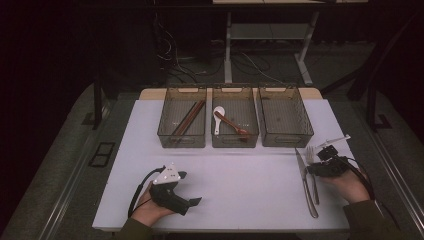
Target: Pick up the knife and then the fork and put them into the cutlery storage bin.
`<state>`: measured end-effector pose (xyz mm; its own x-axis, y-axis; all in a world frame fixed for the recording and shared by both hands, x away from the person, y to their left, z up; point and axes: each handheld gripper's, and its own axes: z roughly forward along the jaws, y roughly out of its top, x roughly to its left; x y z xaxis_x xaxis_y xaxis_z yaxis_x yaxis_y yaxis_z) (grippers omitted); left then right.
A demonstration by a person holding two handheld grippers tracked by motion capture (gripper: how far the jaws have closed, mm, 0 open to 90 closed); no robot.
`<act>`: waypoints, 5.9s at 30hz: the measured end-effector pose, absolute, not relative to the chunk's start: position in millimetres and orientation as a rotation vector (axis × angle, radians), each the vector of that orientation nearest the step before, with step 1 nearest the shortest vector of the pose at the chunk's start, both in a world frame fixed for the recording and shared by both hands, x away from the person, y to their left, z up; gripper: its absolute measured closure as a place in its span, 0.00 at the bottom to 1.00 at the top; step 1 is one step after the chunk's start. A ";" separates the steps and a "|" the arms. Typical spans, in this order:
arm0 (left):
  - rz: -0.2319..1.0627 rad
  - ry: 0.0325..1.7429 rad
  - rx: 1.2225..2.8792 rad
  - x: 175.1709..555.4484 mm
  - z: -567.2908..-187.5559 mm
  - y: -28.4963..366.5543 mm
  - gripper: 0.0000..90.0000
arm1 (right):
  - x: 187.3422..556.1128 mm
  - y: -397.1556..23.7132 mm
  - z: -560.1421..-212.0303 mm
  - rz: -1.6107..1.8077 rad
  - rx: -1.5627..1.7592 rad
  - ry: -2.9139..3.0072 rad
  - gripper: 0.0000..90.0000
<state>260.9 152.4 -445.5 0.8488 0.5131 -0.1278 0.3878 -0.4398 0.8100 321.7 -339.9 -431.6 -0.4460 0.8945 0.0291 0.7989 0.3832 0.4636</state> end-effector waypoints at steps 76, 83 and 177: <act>0.165 0.645 2.078 262.3 -445.0 153.1 0.00 | 328.4 -369.3 -383.0 1.126 1.255 2.317 0.95; 0.170 0.649 2.071 262.3 -444.0 155.4 0.00 | 330.3 -369.6 -379.7 1.183 1.236 2.257 0.95; 0.184 0.642 2.025 267.8 -442.3 164.4 0.00 | 492.8 -302.9 -391.8 0.796 1.361 2.536 0.93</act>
